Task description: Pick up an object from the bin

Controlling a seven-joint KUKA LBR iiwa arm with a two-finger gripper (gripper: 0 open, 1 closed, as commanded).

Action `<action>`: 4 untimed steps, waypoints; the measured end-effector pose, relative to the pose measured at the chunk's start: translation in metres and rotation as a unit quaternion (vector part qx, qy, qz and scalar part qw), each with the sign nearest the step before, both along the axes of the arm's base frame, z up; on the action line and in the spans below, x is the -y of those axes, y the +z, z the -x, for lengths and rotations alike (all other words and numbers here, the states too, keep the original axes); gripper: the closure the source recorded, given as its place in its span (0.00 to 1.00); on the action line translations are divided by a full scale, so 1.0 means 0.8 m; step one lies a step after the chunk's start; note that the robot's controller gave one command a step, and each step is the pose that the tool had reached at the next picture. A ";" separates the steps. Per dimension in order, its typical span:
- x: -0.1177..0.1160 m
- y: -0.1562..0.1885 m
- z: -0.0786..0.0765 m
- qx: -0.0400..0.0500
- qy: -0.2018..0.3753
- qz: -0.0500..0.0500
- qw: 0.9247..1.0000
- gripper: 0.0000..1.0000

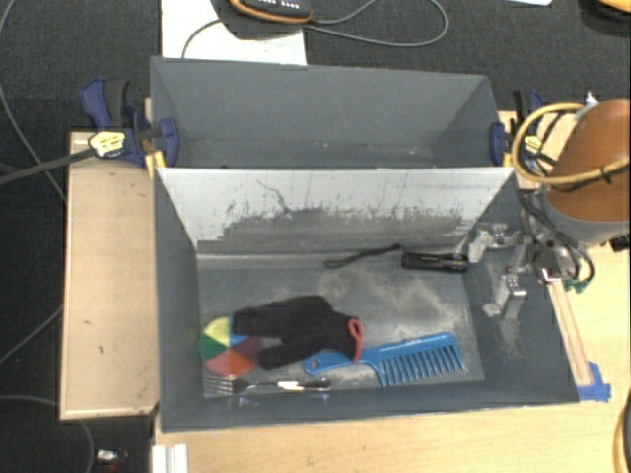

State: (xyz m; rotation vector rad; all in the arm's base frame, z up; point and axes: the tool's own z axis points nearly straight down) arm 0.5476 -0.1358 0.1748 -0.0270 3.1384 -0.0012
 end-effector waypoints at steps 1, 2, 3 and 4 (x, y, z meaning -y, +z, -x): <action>-0.005 -0.010 0.008 0.004 0.005 0.001 1.000 0.00; -0.029 -0.116 0.061 -0.002 0.031 -0.001 1.000 0.00; -0.031 -0.083 0.026 -0.003 0.026 0.000 1.000 0.00; -0.071 -0.054 0.013 0.002 0.024 0.000 1.000 0.00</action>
Offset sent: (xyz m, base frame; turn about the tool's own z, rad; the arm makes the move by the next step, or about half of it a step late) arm -0.0466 0.0226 -0.0889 -0.0631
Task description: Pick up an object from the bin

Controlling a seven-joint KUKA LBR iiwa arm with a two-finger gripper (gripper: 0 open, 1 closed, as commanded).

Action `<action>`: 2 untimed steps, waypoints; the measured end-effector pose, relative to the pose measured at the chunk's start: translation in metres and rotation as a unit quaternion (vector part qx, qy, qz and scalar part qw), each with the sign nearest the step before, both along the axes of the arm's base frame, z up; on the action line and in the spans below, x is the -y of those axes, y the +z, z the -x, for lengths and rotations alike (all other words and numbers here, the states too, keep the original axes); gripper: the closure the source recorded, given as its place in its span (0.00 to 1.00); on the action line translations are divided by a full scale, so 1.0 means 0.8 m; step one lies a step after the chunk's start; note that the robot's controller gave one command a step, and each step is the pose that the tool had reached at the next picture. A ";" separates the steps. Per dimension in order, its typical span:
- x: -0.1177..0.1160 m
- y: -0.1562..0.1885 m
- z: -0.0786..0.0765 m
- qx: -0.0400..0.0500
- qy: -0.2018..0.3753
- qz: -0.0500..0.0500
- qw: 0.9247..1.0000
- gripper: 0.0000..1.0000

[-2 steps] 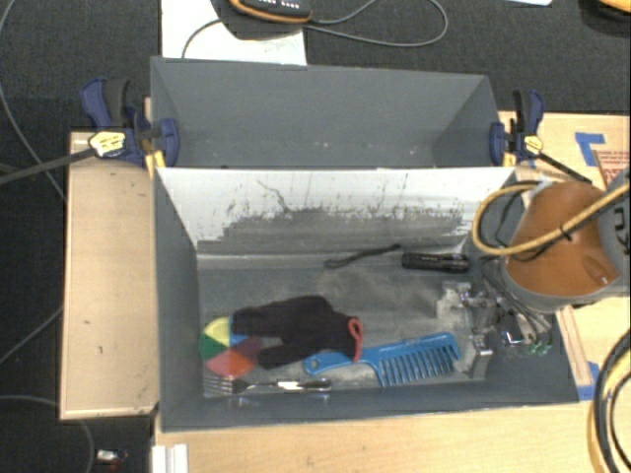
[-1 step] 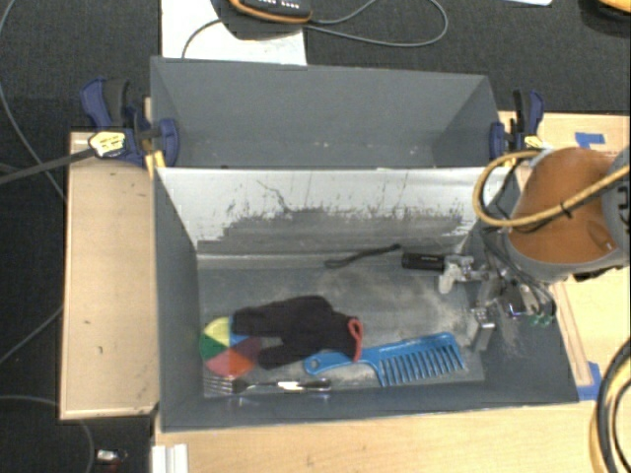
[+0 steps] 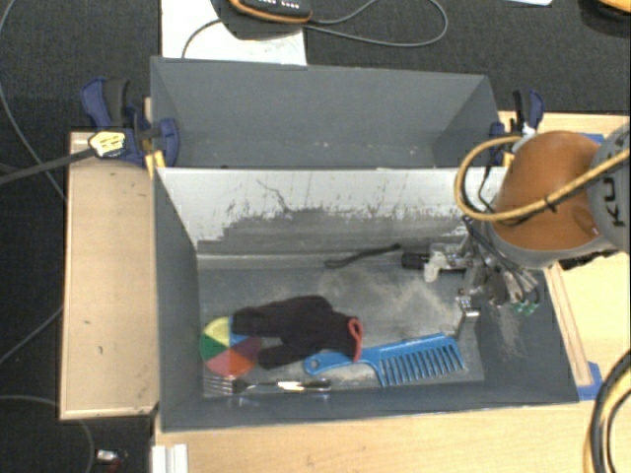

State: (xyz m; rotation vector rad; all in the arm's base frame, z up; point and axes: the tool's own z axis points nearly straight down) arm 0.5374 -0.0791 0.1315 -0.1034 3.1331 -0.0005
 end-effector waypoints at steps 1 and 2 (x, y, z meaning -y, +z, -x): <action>-0.047 -0.066 -0.034 0.006 -0.014 0.001 1.000 0.00; -0.046 -0.074 -0.010 0.002 -0.130 0.000 0.992 0.00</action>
Offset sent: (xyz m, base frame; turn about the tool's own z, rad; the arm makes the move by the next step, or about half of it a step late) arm -0.0083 0.0339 -0.0615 0.3407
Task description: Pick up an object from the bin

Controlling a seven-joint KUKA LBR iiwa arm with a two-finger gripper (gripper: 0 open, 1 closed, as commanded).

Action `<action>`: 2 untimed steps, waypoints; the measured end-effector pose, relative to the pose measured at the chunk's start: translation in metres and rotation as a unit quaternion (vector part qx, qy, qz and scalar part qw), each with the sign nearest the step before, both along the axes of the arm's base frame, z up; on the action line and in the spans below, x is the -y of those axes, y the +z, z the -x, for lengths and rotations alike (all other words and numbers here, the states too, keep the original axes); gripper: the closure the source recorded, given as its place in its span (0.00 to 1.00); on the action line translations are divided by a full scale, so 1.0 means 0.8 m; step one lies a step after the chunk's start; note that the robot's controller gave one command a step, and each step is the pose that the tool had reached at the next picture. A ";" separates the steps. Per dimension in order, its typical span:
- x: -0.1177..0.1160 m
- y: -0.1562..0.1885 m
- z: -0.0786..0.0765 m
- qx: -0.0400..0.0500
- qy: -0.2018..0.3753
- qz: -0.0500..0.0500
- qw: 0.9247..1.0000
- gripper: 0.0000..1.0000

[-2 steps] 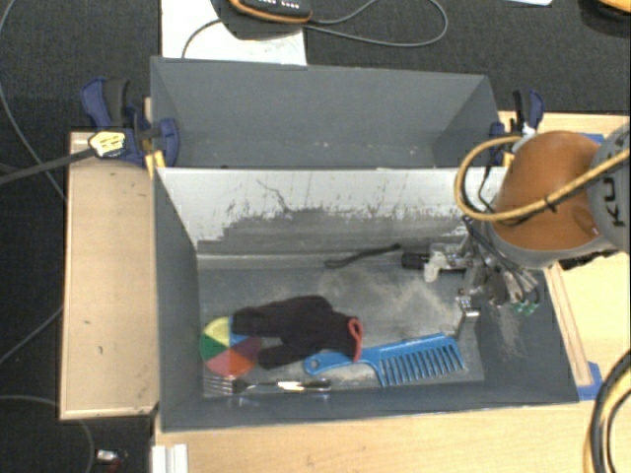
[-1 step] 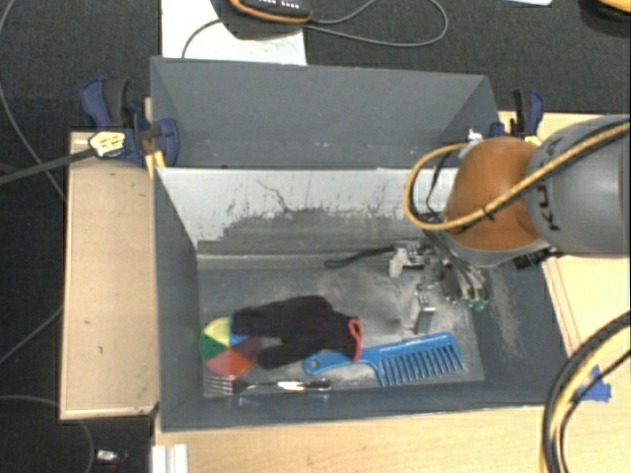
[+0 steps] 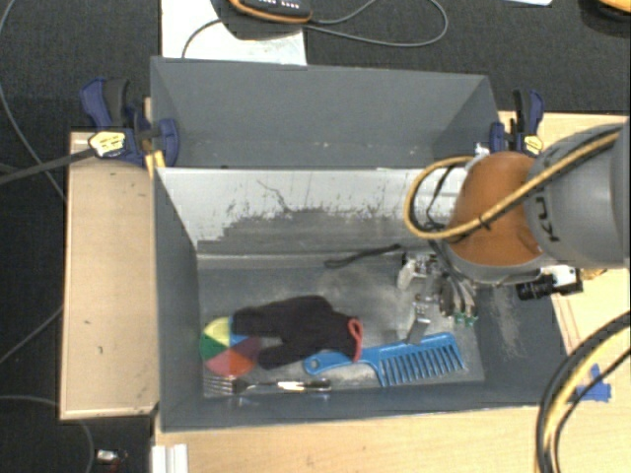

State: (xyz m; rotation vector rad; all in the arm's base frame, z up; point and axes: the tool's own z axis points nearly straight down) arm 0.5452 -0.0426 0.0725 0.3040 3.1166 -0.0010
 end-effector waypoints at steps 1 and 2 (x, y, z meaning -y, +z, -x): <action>-0.051 0.033 -0.005 0.003 -0.094 -0.002 0.996 0.00; -0.077 0.003 0.027 0.001 -0.133 -0.001 0.991 0.00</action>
Offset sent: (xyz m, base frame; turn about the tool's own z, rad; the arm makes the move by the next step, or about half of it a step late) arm -0.0259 0.0644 -0.0025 0.2708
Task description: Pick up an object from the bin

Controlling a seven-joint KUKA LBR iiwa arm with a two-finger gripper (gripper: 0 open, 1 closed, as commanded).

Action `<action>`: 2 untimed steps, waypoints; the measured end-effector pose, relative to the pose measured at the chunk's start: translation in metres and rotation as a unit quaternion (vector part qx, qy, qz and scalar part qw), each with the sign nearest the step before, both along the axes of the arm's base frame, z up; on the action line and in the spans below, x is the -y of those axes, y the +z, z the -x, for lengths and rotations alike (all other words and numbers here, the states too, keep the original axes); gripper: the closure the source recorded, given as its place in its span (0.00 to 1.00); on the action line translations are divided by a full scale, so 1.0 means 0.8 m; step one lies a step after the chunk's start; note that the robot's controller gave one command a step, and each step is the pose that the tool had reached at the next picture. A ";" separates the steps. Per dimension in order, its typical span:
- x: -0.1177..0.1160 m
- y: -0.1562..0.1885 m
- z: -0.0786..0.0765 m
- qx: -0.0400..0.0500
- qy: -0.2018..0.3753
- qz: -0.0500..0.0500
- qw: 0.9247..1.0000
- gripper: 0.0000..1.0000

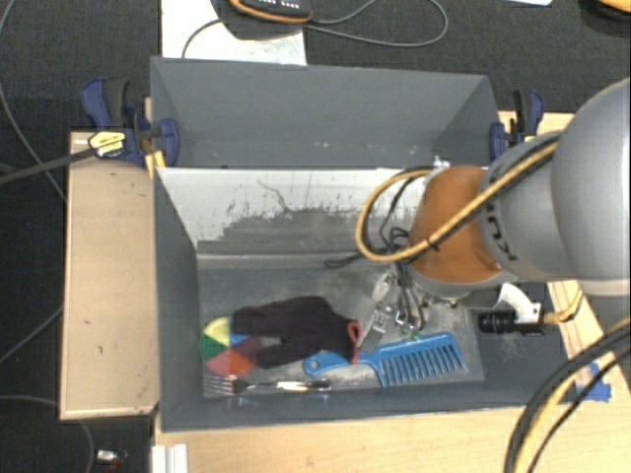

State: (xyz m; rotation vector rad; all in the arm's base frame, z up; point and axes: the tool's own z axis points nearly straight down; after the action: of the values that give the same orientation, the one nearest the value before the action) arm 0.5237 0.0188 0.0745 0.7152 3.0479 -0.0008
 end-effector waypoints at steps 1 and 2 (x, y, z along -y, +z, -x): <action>-0.036 0.030 -0.015 0.003 0.058 0.000 0.998 0.00; -0.048 0.036 -0.016 0.007 0.048 -0.001 0.999 0.00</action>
Offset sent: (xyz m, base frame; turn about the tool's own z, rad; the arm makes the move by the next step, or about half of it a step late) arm -0.0239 0.0572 -0.0045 0.0687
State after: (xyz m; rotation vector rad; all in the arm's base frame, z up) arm 0.5367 0.0574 0.1037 0.5653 3.0651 0.0078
